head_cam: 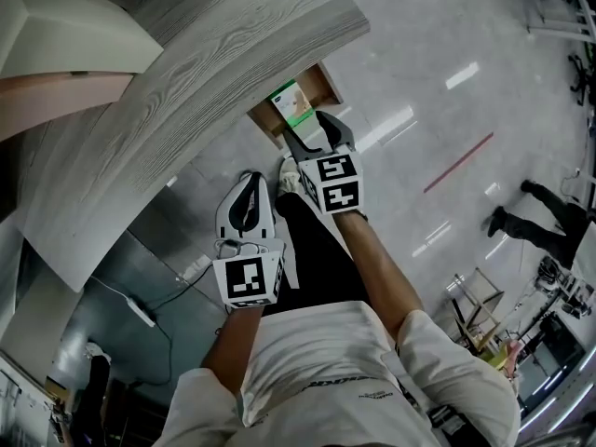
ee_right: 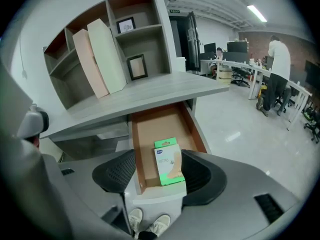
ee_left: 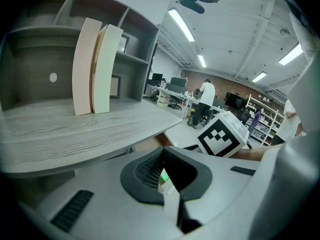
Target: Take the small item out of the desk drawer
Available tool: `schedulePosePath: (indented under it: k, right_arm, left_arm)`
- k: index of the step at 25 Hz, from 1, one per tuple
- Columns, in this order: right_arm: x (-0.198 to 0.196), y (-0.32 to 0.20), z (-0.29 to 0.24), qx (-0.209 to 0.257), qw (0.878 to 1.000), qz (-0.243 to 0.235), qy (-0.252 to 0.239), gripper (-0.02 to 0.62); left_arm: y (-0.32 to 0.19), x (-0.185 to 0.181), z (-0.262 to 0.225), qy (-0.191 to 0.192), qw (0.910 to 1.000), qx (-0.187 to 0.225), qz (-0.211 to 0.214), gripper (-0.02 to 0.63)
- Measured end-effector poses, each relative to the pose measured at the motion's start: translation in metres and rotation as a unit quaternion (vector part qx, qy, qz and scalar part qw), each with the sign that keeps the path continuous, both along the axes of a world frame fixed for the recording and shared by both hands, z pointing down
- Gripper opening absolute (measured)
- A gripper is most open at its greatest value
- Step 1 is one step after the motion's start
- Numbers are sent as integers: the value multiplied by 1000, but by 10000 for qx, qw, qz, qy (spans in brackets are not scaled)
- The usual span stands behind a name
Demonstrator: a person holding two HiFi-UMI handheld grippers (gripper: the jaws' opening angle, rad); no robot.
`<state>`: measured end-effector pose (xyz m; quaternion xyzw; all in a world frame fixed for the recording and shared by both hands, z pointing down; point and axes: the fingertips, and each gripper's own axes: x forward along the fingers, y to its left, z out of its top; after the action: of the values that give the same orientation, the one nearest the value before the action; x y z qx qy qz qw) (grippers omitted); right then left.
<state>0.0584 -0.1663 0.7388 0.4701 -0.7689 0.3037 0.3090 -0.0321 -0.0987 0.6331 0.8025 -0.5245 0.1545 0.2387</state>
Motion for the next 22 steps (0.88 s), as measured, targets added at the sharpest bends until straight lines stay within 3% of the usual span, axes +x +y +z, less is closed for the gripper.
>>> schedulePosePath:
  k: [12,22]
  right_arm:
    - [-1,-16,61,-320,9970,-514,476,345]
    - [2,-28,97,-737,9905,-790,848,354]
  left_arm:
    - [-5,-6,26,-8,9995,-205,-244,15]
    - [-13,-13,43,34,9979,-424,-490,15]
